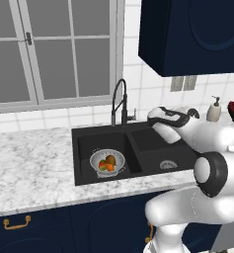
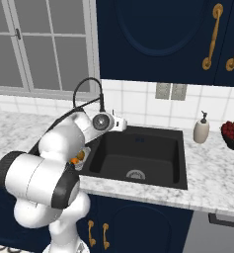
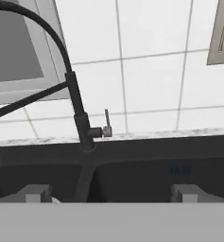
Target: Put the colander in the sink, put the tangerine, pear, mango in the colander, and turn on the sink faucet and pour water over the colander.
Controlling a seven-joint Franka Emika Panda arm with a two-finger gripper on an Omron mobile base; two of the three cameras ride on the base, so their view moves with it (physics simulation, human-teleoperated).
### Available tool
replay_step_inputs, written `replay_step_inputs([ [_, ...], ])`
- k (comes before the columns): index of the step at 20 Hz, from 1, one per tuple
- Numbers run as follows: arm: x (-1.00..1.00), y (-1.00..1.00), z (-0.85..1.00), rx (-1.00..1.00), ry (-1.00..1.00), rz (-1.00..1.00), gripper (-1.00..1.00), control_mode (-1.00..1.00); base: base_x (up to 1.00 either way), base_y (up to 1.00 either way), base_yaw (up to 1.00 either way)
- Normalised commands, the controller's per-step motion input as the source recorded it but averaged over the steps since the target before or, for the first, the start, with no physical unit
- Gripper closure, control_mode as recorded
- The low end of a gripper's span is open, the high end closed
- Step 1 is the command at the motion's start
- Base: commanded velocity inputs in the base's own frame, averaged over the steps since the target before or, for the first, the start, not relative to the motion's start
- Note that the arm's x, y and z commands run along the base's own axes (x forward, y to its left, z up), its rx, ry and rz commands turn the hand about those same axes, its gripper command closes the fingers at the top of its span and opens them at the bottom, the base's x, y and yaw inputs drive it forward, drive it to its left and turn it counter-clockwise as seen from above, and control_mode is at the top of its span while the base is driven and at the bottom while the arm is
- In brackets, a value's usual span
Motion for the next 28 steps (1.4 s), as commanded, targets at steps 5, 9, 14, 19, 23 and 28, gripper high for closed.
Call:
replay_step_inputs([
  [5, 0.64, -0.05, -0.09, 0.09, -0.1, 0.0, -1.0, -1.0, 0.0, 0.0, 0.0],
  [9, 0.44, -0.07, -0.05, 0.08, -0.08, 0.02, -1.0, -1.0, 0.0, 0.0, 0.0],
  [14, 0.52, 0.0, -0.26, 0.01, -0.03, 0.05, -1.0, -1.0, 0.0, 0.0, 0.0],
  [19, 0.38, 0.0, -0.35, 0.0, -0.01, 0.05, -1.0, -1.0, 0.0, 0.0, 0.0],
  [23, 0.27, 0.0, -0.44, 0.0, -0.03, 0.03, -1.0, -1.0, 0.0, 0.0, 0.0],
  [28, 0.3, 0.0, -0.22, 0.0, -0.02, 0.01, -1.0, -1.0, 0.0, 0.0, 0.0],
])
